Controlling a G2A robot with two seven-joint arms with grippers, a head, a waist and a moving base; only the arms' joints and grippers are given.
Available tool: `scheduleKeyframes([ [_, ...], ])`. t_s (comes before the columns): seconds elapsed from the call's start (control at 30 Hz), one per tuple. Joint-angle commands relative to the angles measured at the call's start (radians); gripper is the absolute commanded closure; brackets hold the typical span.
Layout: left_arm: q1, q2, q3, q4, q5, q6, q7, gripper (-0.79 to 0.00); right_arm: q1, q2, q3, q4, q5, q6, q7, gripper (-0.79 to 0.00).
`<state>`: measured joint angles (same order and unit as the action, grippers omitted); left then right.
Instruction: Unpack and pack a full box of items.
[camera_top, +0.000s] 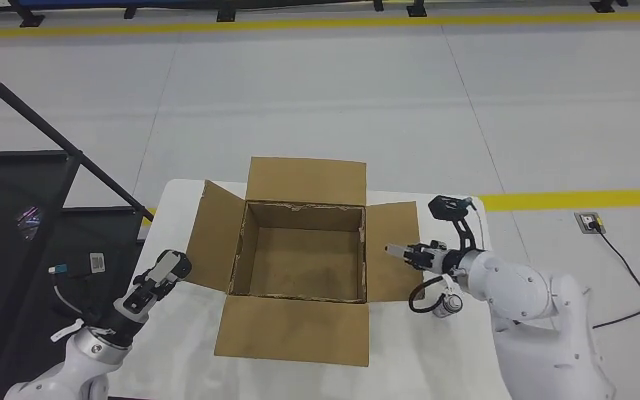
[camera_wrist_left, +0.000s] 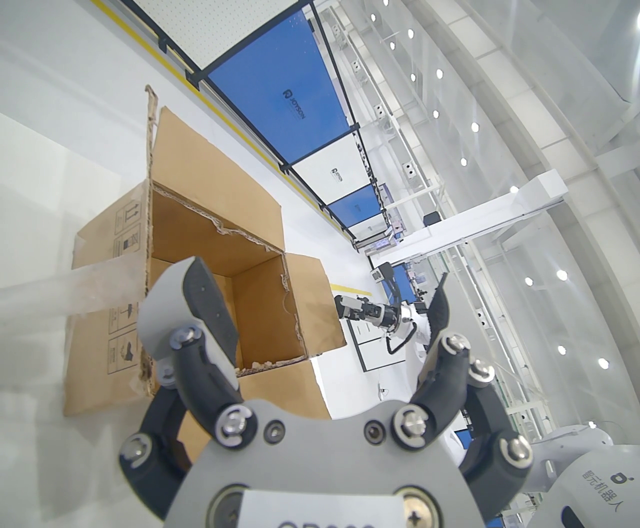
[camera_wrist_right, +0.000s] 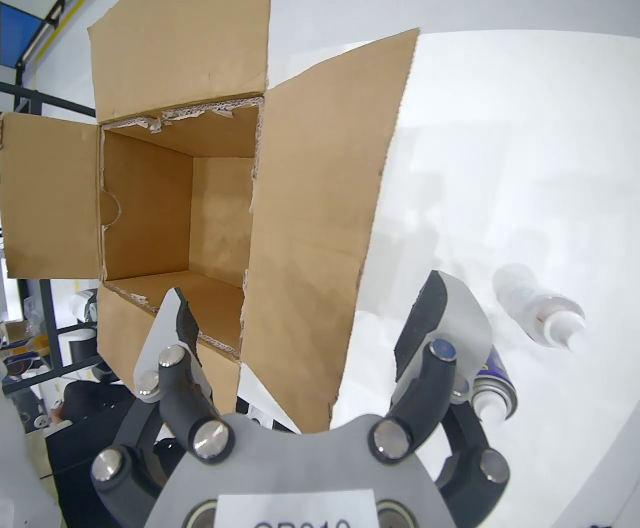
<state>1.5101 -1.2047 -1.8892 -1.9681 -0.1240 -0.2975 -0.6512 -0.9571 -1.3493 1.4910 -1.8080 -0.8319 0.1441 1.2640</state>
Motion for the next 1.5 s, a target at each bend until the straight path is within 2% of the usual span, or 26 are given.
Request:
scheduleKeyframes([
  [0.0,0.0,0.0,0.0,0.0,0.0,0.0,0.0,-0.785,0.004,0.002,-0.012,0.004,0.005,-0.011,0.004,-0.785],
  [0.2,0.0,0.0,0.0,0.0,0.0,0.0,0.0,-0.785,0.003,0.006,-0.061,-0.013,-0.013,-0.004,0.005,-0.785],
  [0.47,0.0,0.0,0.0,0.0,0.0,0.0,0.0,-0.785,-0.002,0.008,-0.156,-0.065,-0.133,0.062,-0.012,-0.785],
  [0.67,0.0,0.0,0.0,0.0,0.0,0.0,0.0,-0.785,0.044,0.004,-0.215,-0.026,-0.144,0.088,-0.019,-0.785],
  [0.83,0.0,0.0,0.0,0.0,0.0,0.0,0.0,-0.785,0.047,0.007,-0.203,-0.046,-0.155,0.114,-0.024,-0.785],
  [0.97,0.0,0.0,0.0,0.0,0.0,0.0,0.0,-0.785,-0.044,0.023,-0.118,-0.172,-0.183,0.101,-0.03,-0.785],
  [1.2,0.0,0.0,0.0,0.0,0.0,0.0,0.0,-0.785,-0.302,0.049,0.017,-0.399,-0.336,0.079,-0.027,-0.785],
  [1.33,0.0,0.0,0.0,0.0,0.0,0.0,0.0,-0.785,-0.394,0.055,0.038,-0.423,-0.408,0.098,-0.011,-0.785],
  [1.47,0.0,0.0,0.0,0.0,0.0,0.0,0.0,-0.785,-0.427,0.055,0.043,-0.374,-0.427,0.133,-0.03,-0.785],
])
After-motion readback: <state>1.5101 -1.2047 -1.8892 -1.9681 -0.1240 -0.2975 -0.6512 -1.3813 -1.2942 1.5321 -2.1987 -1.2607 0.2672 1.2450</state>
